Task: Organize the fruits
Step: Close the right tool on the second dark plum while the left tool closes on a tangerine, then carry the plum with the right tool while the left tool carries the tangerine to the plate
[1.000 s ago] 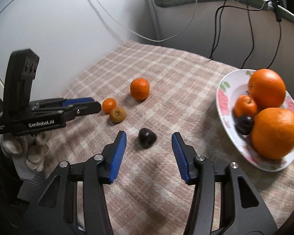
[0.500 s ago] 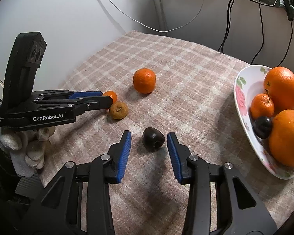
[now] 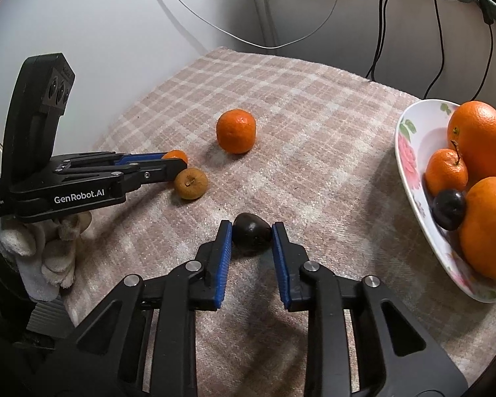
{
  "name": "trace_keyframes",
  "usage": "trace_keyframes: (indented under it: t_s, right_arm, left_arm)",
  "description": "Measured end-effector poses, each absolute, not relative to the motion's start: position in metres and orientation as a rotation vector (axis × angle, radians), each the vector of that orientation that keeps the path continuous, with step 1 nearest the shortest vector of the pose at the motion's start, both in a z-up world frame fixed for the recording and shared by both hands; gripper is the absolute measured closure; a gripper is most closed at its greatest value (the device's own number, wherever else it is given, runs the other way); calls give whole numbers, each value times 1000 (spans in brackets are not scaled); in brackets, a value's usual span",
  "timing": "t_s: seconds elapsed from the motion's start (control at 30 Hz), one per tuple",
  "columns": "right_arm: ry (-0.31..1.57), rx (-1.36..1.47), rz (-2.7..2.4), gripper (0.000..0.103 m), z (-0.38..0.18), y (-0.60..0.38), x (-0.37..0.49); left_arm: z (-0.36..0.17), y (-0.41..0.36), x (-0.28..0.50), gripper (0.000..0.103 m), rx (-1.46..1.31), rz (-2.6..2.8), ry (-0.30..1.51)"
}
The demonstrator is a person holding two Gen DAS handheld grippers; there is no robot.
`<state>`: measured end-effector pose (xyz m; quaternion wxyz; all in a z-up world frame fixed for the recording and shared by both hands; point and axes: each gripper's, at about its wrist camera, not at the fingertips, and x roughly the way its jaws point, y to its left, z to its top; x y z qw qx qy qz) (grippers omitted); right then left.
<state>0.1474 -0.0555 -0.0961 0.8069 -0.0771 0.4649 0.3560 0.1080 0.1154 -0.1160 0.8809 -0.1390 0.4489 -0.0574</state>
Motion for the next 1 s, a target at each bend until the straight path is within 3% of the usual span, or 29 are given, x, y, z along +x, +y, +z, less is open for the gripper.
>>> trace_keyframes:
  t_s: [1.0]
  right_arm:
    - [865, -27, 665, 78, -51, -120, 143]
  left_arm:
    - [-79, 87, 98, 81, -277, -187, 859]
